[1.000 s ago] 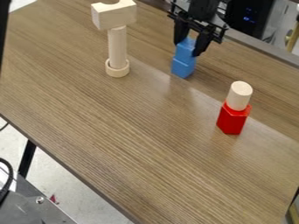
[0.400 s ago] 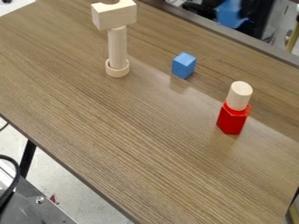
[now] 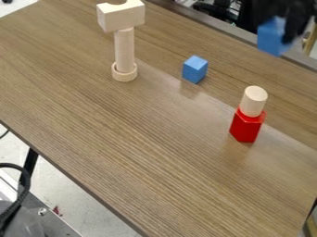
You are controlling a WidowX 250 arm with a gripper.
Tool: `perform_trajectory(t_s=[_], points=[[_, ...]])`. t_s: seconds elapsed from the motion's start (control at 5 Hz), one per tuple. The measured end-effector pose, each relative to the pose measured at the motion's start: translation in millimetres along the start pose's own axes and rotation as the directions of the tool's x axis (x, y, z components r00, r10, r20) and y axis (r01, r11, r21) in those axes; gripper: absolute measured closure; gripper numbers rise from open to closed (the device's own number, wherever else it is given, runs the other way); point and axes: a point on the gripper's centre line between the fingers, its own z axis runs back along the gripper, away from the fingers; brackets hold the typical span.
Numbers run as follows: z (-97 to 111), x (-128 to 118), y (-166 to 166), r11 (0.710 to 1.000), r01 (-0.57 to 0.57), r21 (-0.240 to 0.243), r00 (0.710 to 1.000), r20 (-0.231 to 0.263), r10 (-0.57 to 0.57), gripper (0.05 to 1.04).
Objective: Put the blue cube on the top of right tower.
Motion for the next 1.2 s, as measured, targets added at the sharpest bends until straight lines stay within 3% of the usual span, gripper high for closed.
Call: perform_trajectory(t_s=[0.6, 0.8, 1.2], points=[[-46.3, -49.2, -32.3, 0.991, 0.137, -0.008, 0.979, -0.151, -0.137, 0.528], [-48.0, -48.4, -32.5, 0.988, 0.152, 0.004, 0.979, -0.141, -0.150, 0.528], [-29.3, -19.6, -21.0, 0.988, 0.139, 0.072, 0.990, -0.042, -0.137, 0.527]])
